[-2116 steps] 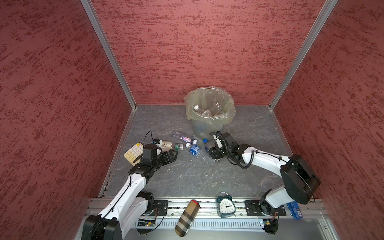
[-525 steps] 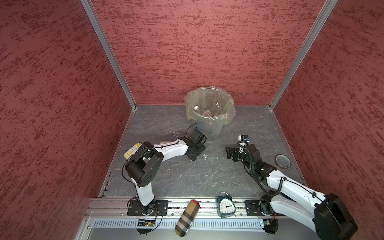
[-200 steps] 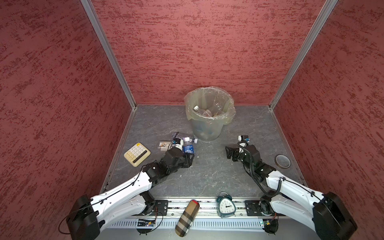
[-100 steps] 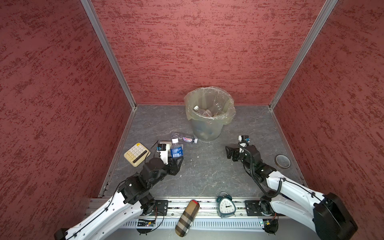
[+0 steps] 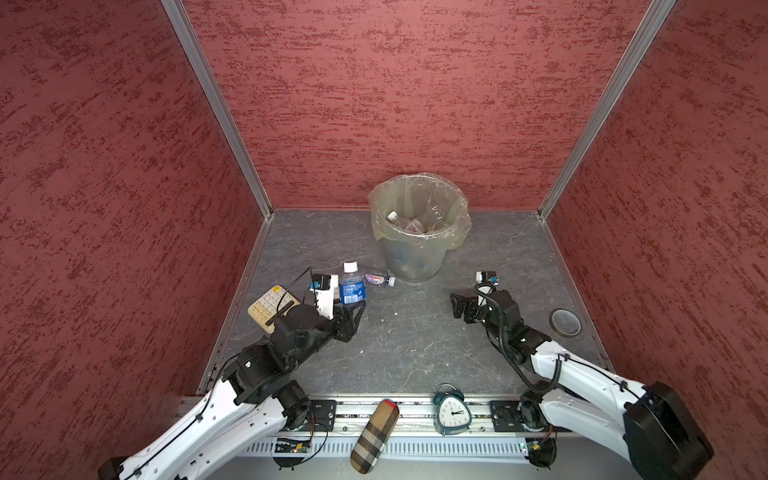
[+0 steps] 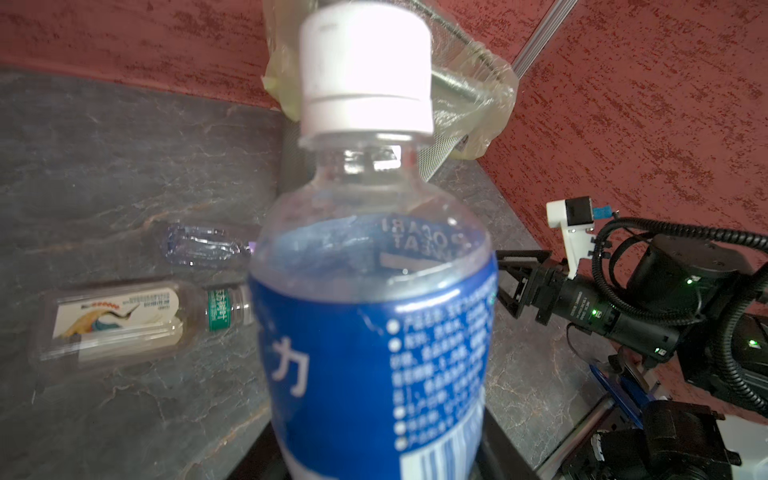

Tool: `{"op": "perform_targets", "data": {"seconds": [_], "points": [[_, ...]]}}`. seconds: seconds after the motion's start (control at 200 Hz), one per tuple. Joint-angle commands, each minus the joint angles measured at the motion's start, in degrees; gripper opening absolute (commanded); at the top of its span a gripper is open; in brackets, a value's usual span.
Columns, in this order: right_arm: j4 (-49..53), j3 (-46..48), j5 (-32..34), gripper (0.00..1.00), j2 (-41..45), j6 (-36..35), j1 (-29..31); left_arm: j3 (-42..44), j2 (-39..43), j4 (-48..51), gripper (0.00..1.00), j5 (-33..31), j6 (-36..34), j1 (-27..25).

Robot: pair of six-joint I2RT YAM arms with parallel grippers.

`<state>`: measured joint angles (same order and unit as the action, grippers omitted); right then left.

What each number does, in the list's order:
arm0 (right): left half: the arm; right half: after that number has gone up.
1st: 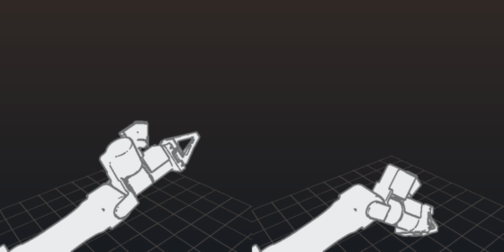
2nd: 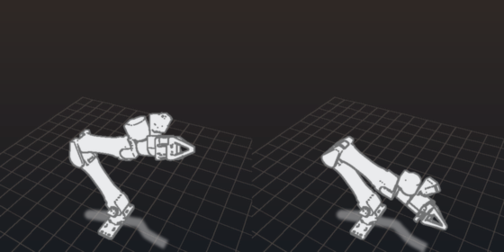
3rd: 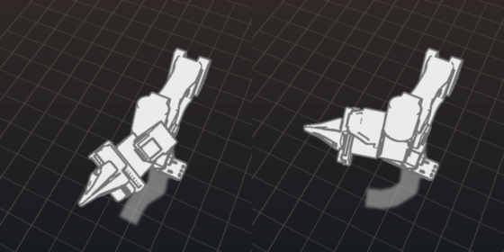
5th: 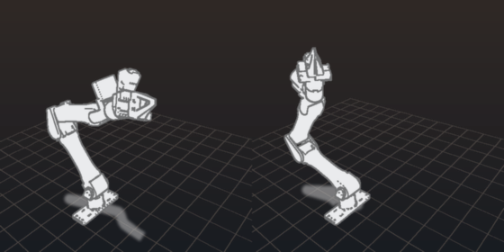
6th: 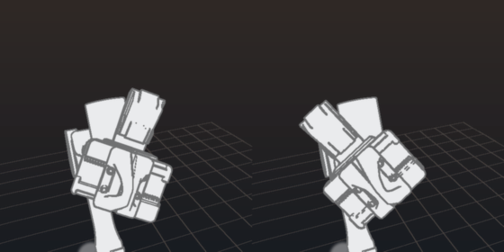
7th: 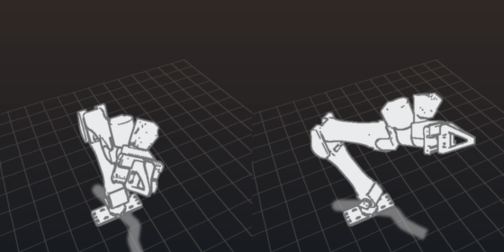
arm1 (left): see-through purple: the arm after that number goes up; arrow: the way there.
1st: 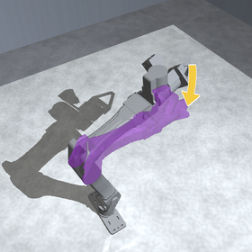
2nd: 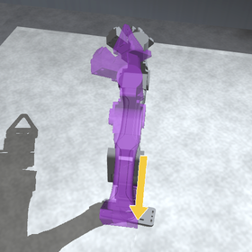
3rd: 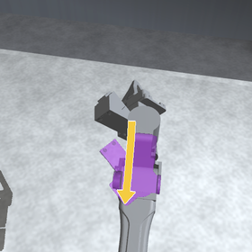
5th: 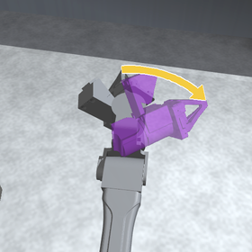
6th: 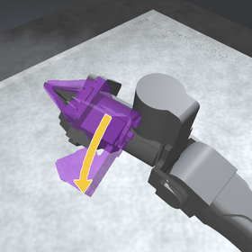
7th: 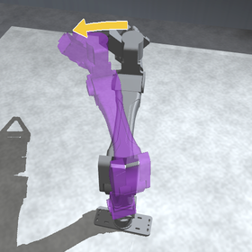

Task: Throw the plastic bottles in the bin
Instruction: 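Lift the blue-labelled bottle upright with the left gripper, then carry the blue-labelled bottle with the left gripper over the bin and release, then withdraw the left gripper from the bin toward the green-labelled tea bottle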

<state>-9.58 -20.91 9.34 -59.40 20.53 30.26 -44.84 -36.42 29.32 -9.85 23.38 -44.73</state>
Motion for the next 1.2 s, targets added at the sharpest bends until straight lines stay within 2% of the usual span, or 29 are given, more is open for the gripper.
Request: {"op": "perform_targets", "data": {"seconds": [0.0, 0.135, 0.19, 0.22, 0.271, 0.276, 0.286, 0.296, 0.381, 0.511, 0.701, 0.932, 1.197], "points": [[0.2, -1.6, 0.3, 0.99, -0.6, -0.3, 0.0, -9.6, -10.3, -9.2, 0.49, 4.5, -5.1, 3.5], [1.1, -2.9, 0.2, 0.99, -3.1, -0.3, -0.1, -24.3, -27.3, -18.5, 0.48, 13.4, -6.0, 10.1], [1.5, -3.4, 0.2, 0.99, -4.3, -0.2, -0.1, -32.3, -35.6, -20.0, 0.52, 17.3, -5.8, 12.6], [1.6, -3.7, 0.2, 0.99, -4.7, -0.2, 0.0, -37.0, -40.3, -19.9, 0.58, 18.8, -5.6, 13.8], [1.7, -3.9, 0.3, 0.99, -5.3, -0.1, -0.1, -44.9, -47.5, -17.5, 0.77, 21.5, -5.0, 15.5], [1.7, -3.9, 0.3, 0.99, -5.3, -0.1, -0.1, -45.8, -48.2, -17.1, 0.8, 21.7, -5.0, 15.6], [1.7, -3.9, 0.3, 0.99, -5.4, -0.1, -0.2, -46.9, -49.3, -16.6, 0.92, 22.2, -4.8, 15.9], [1.8, -4.0, 0.3, 0.99, -5.4, -0.1, -0.1, -48.3, -50.4, -16.1, 0.99, 22.5, -4.8, 16.0], [1.8, -3.8, 0.2, 0.99, -5.0, 0.1, -0.1, -54.4, -55.9, -13.5, 0.99, 21.4, -5.0, 17.1], [1.8, -3.3, -0.4, 0.99, -3.8, 0.2, -0.1, -51.9, -55.2, -17.0, 0.99, 23.1, -2.8, 20.0], [1.6, -3.5, -0.6, 0.99, -4.3, -0.1, -0.1, -44.1, -47.1, -17.2, 0.99, 21.9, -4.0, 20.7], [1.2, -3.0, -0.4, 0.99, -3.4, -0.4, -0.1, -36.6, -38.9, -13.5, 0.99, 20.1, -5.3, 22.4], [1.1, -2.9, -0.5, 0.99, -2.7, -0.5, -0.1, -29.6, -33.4, -10.3, 0.99, 19.9, -4.7, 25.9]]}}
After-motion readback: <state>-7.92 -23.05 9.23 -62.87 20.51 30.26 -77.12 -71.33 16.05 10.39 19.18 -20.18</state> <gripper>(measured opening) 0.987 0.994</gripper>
